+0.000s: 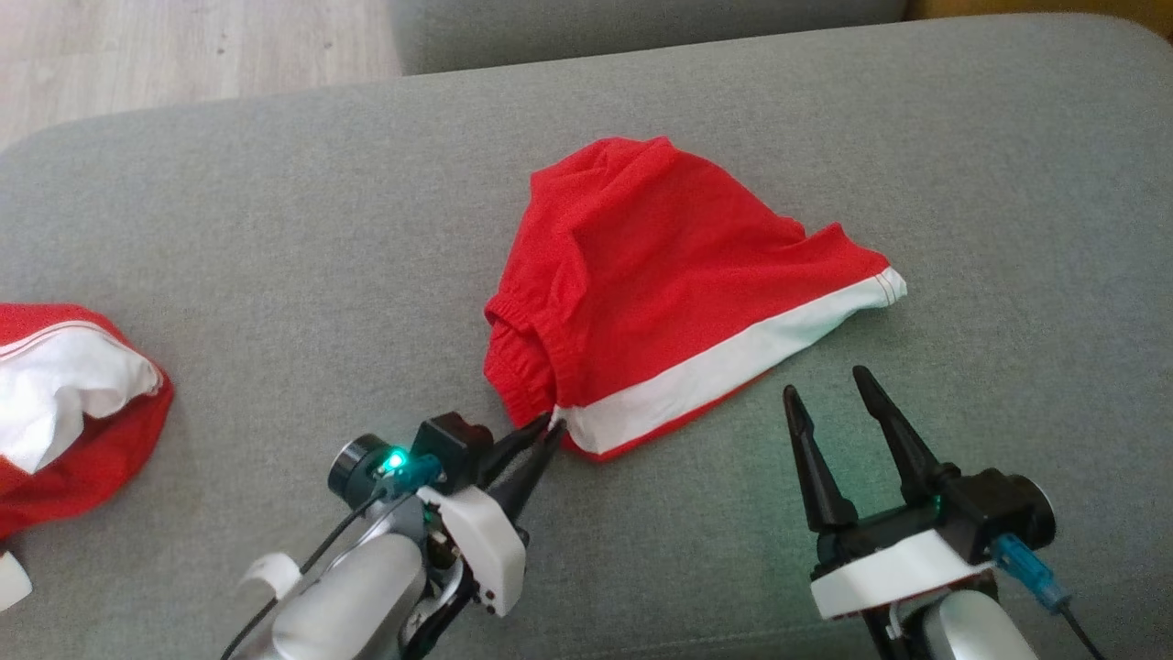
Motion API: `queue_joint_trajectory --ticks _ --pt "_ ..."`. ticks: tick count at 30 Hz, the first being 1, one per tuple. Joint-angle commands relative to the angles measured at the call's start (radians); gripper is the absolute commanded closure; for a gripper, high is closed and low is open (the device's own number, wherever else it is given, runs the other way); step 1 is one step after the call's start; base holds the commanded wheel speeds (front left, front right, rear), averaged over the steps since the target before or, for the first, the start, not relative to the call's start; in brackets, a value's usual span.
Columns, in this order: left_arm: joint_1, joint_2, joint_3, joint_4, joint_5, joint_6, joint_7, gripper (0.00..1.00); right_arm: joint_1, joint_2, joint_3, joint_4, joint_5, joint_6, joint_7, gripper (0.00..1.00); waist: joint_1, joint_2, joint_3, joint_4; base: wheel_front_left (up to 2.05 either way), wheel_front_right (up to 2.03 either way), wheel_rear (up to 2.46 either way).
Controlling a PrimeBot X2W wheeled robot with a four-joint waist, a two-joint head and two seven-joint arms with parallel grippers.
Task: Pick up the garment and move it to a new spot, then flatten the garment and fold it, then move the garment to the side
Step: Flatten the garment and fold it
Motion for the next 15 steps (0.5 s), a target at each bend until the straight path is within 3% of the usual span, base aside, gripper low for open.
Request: queue_joint_trajectory --ticks 1,9,15 --pt "-0.048 0.006 0.042 -0.017 0.009 -0.006 -0.013 1.00 -0.023 -0.001 0.019 -0.030 -0.006 0.007 -0.004 0.00 0.0000 -0.0001 0.003 0.000 0.00 0.00 0.00" --pt "-0.052 0.012 0.061 -0.009 0.027 -0.026 -0.013 1.00 -0.028 -0.004 0.006 -0.029 -0.011 0.007 -0.004 0.00 0.0000 -0.0001 0.007 0.016 0.00 0.00 0.00" --pt "0.024 0.093 0.165 -0.099 0.031 0.006 -0.013 1.00 -0.035 -0.005 -0.016 -0.011 -0.004 0.007 -0.004 0.00 0.0000 -0.0001 0.009 0.052 0.00 0.00 0.00"
